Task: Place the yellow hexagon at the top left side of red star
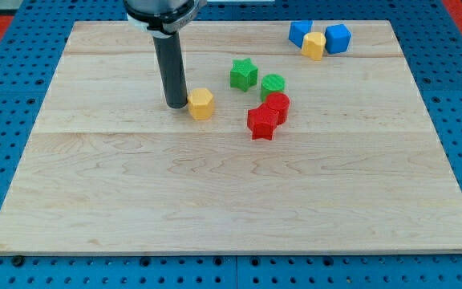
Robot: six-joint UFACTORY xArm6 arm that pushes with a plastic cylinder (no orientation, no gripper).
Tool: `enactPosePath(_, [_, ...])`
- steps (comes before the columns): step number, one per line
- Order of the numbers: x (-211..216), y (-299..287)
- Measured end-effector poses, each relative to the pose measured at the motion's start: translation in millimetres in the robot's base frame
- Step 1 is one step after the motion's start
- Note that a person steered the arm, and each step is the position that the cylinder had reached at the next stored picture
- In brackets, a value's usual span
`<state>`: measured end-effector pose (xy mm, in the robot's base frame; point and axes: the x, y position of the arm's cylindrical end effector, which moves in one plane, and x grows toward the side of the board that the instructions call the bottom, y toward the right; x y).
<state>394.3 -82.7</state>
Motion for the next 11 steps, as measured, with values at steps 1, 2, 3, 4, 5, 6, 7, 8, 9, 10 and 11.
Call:
enactPosePath(1, [-4, 0])
enactPosePath(2, [-32, -12])
enactPosePath(3, [-39, -13])
enactPosePath(4, [-14, 1])
enactPosePath(5, [25, 25])
enactPosePath(6, [43, 48])
enactPosePath(7, [32, 41])
enactPosePath(8, [3, 21])
enactPosePath(9, [-26, 20])
enactPosePath(10, [-32, 42])
enactPosePath(11, [-30, 67])
